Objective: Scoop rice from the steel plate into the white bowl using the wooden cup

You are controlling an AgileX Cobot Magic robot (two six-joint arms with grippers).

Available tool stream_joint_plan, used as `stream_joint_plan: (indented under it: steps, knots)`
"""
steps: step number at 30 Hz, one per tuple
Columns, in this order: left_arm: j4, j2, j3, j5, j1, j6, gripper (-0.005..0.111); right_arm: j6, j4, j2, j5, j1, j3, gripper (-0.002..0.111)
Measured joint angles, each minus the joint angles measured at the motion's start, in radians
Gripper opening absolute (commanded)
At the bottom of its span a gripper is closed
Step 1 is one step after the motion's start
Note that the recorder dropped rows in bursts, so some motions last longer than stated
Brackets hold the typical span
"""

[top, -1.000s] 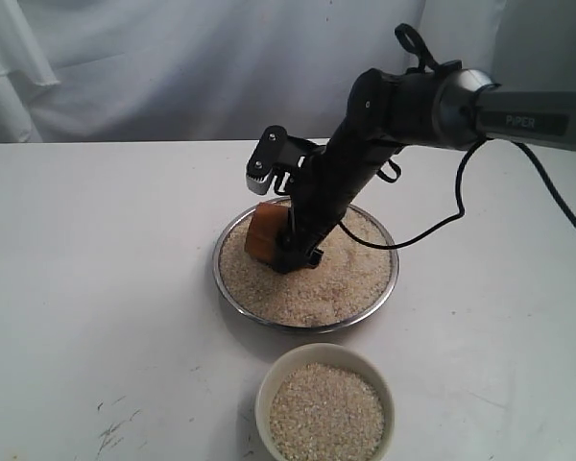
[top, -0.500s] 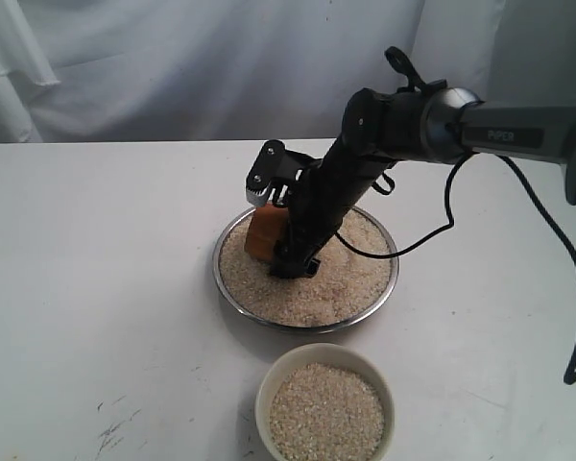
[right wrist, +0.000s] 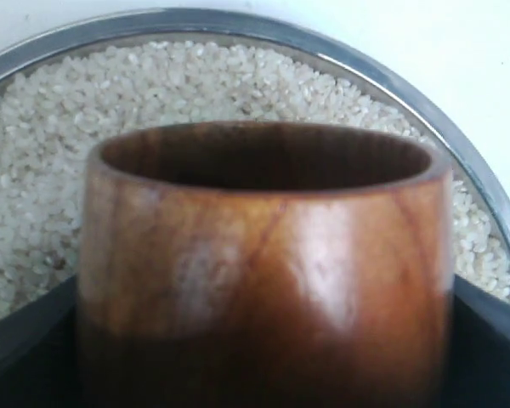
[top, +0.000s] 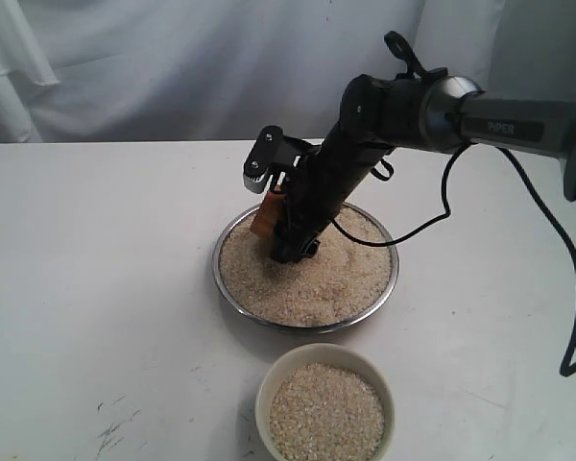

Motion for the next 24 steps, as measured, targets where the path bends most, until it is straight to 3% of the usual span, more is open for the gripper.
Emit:
stream_joint_plan:
  steps: [8, 24]
  knots:
    - [0.000, 0.000, 0.000, 0.000, 0.000, 0.000, 0.000, 0.037, -0.011, 0.000, 0.046, 0.000, 0.000, 0.001]
    - [0.000, 0.000, 0.000, 0.000, 0.000, 0.000, 0.000, 0.121, -0.143, -0.176, 0.113, 0.000, -0.002, 0.000]
